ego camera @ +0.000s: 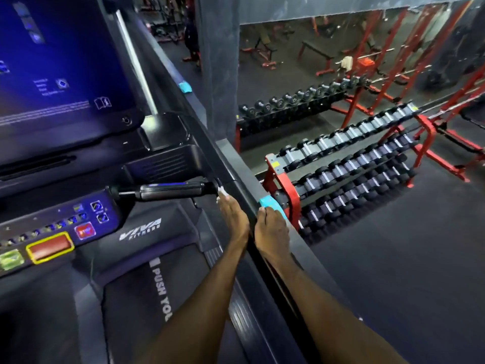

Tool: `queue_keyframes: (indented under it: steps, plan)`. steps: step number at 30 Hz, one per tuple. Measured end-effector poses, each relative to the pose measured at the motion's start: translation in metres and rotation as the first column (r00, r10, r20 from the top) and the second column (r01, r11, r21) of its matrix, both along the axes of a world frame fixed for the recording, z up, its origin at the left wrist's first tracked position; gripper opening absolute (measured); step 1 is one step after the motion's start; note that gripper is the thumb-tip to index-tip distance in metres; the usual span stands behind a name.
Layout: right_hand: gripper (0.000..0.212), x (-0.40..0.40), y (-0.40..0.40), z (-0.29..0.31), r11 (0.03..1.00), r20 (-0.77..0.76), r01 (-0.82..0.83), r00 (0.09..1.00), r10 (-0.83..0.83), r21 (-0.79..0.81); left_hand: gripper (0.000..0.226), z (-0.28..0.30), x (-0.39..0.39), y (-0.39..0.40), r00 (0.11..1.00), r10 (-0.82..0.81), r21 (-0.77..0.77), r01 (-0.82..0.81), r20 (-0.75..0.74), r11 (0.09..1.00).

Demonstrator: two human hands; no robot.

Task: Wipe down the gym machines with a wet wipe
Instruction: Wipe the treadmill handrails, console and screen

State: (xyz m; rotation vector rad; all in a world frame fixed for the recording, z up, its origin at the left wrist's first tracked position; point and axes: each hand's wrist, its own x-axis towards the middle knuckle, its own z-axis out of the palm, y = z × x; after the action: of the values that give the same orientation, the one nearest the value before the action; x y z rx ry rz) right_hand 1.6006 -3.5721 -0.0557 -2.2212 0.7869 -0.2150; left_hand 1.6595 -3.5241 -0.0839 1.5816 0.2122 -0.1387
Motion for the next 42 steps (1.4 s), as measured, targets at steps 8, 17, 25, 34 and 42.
queue_keyframes:
  steps: [8,17,25,34,42]
  plan:
    - [0.047,0.003,-0.005,-0.004,0.979,0.029,0.034,0.999,-0.040,0.200,0.109,-0.068,0.011,0.006,0.993,-0.091,-0.195,0.074,-0.078,0.978]
    - [0.048,0.005,-0.007,-0.005,0.984,0.038,0.006,0.999,-0.013,0.176,0.106,0.005,-0.062,0.006,0.985,-0.097,-0.052,0.105,0.140,0.993]
    - [0.048,0.008,-0.010,-0.008,0.988,0.039,-0.023,0.999,0.017,0.154,0.097,-0.058,-0.023,0.005,0.990,-0.139,-0.231,0.125,-0.041,0.965]
    - [0.044,0.004,-0.011,-0.008,0.989,0.057,-0.024,0.998,0.016,0.149,0.102,-0.012,-0.047,0.002,0.999,-0.039,-0.221,0.033,-0.022,0.975]
    - [0.029,-0.003,-0.014,-0.002,0.990,-0.003,-0.103,0.995,0.103,0.094,0.058,-0.017,-0.104,-0.008,0.997,-0.043,-0.272,0.060,0.070,0.961]
